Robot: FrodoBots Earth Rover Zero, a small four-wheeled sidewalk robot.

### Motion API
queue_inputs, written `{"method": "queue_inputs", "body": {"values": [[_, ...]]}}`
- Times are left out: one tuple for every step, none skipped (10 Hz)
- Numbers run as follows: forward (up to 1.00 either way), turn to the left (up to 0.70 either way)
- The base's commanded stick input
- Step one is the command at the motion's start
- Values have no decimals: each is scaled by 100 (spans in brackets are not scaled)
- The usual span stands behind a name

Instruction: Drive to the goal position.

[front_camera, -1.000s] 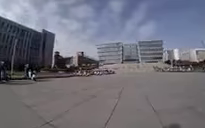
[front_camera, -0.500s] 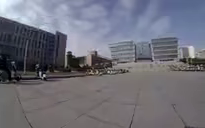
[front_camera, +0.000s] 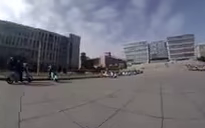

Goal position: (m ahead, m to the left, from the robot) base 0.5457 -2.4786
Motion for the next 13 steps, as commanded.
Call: {"method": "queue_inputs", "body": {"values": [[85, 0], [85, 0], [85, 0], [85, 0], [85, 0], [85, 0], [85, 0], [85, 0], [85, 0], [85, 4], [85, 8], [85, 11], [85, 14]]}}
